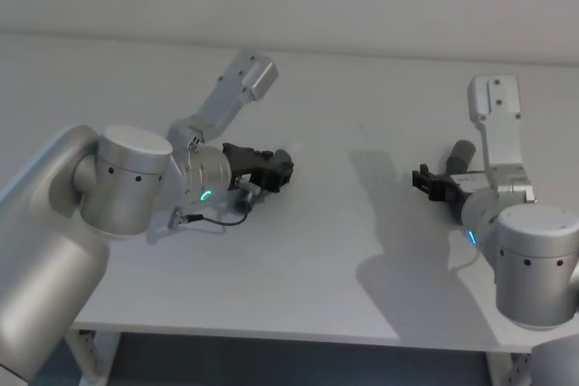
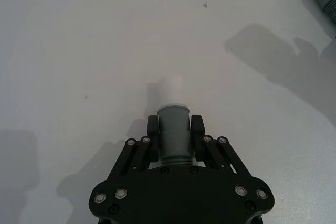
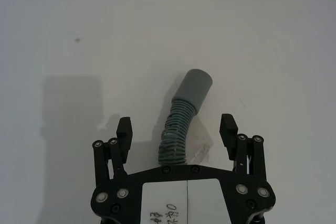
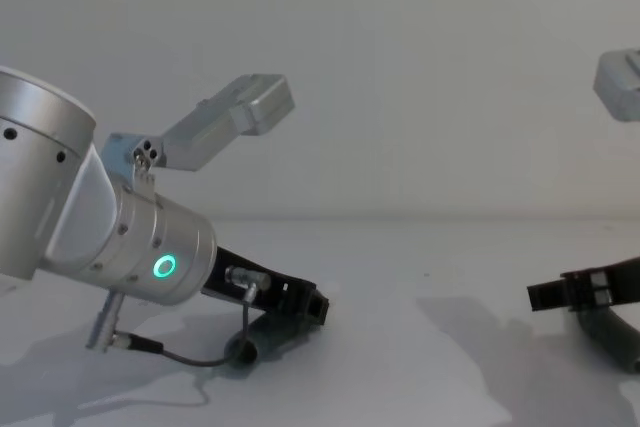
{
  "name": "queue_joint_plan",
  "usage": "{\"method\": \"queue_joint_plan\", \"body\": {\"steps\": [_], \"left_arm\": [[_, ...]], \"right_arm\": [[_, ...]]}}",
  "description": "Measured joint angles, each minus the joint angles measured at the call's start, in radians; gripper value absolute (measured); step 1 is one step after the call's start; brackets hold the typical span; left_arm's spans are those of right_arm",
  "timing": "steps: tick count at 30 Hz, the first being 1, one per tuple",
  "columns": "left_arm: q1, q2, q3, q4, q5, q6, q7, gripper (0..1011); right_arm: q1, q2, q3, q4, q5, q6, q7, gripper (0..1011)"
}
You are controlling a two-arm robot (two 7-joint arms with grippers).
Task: Use both hands to pick up one end of the pipe from the table, align the ends, and insert them.
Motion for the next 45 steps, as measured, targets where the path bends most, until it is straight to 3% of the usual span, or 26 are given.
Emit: {"method": "queue_joint_plan", "body": {"steps": [21,27,34,45], "left_arm": [[0.000,0.000,0.000,0.000,0.000,0.000,0.000,347],[0.000,0.000,0.000,0.000,0.000,0.000,0.000,347],[0.000,0.000,0.000,0.000,0.000,0.000,0.000,347],[0.000,0.000,0.000,0.000,0.000,0.000,0.000,347]], "right_arm": [[0.018,-0.058,0.030,0.041,-0.009,0.064,-0.029,993],[0.019,-0.067,0.035,0.045,-0.010,0.070,-0.030,875],[0.020,-0.073,0.038,0.048,-0.010,0.076,-0.031,652],[0.021,-0.077,0.040,0.050,-0.011,0.081,-0.033,539]]}}
